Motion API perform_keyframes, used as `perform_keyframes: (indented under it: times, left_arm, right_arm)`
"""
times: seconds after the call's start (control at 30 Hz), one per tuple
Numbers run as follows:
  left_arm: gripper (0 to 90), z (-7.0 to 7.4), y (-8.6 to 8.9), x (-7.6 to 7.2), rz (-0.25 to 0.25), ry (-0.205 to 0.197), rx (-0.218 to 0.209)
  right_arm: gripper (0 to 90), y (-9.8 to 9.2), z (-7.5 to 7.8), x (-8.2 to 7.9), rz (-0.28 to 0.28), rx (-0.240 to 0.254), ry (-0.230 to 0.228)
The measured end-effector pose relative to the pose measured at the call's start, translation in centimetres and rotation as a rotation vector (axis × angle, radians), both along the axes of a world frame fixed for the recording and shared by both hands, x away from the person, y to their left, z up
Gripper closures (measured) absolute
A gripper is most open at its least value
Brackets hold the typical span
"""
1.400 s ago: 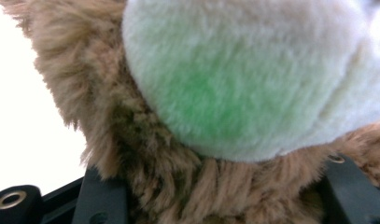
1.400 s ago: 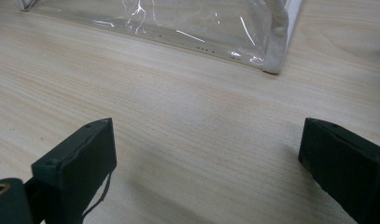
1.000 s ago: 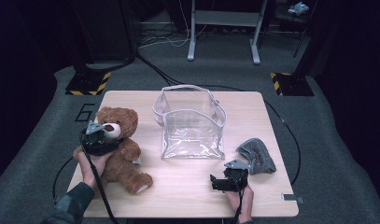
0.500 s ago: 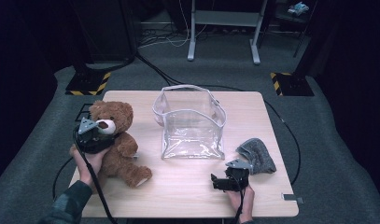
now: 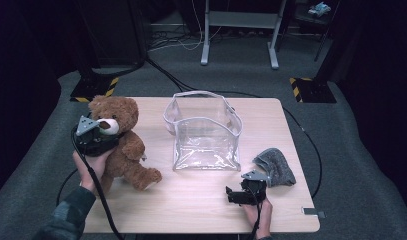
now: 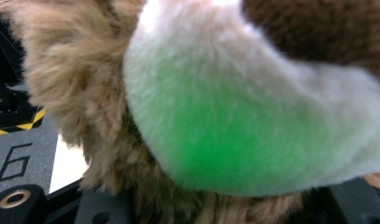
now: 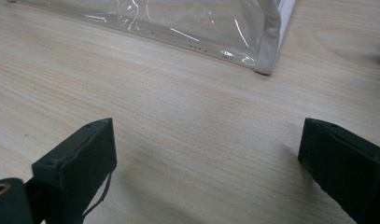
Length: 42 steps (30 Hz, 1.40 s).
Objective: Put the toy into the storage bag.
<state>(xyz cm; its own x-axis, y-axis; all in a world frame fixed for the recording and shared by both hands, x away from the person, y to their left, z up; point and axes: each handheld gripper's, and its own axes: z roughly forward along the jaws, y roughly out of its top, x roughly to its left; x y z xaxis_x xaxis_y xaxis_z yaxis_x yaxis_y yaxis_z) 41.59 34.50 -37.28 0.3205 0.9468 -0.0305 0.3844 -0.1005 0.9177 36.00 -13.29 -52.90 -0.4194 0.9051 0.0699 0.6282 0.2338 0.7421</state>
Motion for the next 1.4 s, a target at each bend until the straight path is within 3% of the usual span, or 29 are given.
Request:
perform_keyframes:
  times: [0.37,0.57,1.4]
  left_arm:
    - [46.4,2.7,-0.1,0.6,-0.003,-0.03,0.01]
    - [46.2,4.1,-0.4,1.1,-0.001,-0.052,0.017]
    - [45.8,11.8,-2.4,3.9,-0.005,-0.137,0.034]
  right_arm:
    - [3.8,0.2,-0.1,0.0,-0.012,-0.006,0.001]
    - [3.2,0.9,-0.1,-0.1,-0.016,-0.068,0.006]
    - [2.8,1.0,-0.1,-0.1,-0.023,-0.068,0.007]
